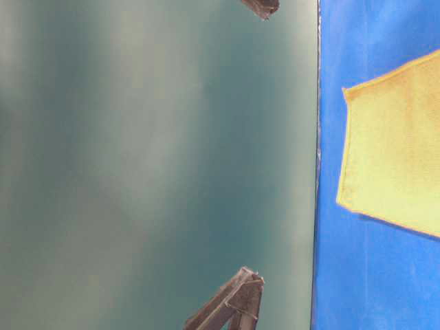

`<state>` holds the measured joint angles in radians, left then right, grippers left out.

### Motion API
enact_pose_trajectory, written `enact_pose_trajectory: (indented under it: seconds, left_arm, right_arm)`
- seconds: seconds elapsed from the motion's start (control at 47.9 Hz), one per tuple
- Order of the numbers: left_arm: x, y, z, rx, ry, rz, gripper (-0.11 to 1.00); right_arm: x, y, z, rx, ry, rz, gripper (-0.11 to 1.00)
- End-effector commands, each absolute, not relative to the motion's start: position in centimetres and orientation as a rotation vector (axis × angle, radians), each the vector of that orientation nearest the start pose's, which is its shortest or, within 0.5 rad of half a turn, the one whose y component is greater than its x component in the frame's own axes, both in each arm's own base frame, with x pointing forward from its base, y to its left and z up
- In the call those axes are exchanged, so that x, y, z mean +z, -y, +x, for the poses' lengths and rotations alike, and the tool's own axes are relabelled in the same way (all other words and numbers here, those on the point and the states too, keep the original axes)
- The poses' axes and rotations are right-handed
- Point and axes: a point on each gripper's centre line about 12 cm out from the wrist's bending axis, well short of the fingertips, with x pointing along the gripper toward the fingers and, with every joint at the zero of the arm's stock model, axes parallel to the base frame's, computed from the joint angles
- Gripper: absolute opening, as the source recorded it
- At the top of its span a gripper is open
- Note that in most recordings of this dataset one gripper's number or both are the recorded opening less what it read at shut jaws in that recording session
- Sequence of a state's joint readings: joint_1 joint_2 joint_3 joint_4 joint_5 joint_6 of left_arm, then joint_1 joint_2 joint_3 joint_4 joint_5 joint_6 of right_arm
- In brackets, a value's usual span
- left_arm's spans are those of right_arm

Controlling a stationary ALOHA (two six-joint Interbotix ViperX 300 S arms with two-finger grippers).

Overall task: Fold the orange towel.
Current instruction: 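Open both grippers and withdraw them from the vertical towel strip, then grasp the top two corners of the vertical strip with both grippers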

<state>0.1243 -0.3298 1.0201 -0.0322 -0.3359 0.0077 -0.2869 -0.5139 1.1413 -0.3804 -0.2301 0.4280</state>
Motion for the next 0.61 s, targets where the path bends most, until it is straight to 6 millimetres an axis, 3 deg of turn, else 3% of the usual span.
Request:
enact_pose_trajectory:
  seconds: [0.0, 0.23, 0.397, 0.584]
  left_arm:
    - [20.8, -4.0, 30.3, 0.139, -0.318, -0.037, 0.79]
    - [21.3, -4.6, 31.8, 0.151, -0.307, -0.031, 0.78]
    - [21.1, -7.7, 34.2, 0.225, -0.320, -0.027, 0.78]
    - [19.2, -11.7, 36.0, 0.305, -0.377, 0.004, 0.78]
  right_arm:
    - [20.1, 6.4, 25.1, -0.210, -0.377, 0.133, 0.56]
    - [20.6, 8.1, 25.7, -0.273, -0.403, 0.131, 0.56]
    - [19.8, 11.6, 26.9, -0.365, -0.460, 0.132, 0.56]
    - [18.2, 14.9, 29.2, -0.401, -0.530, 0.107, 0.56]
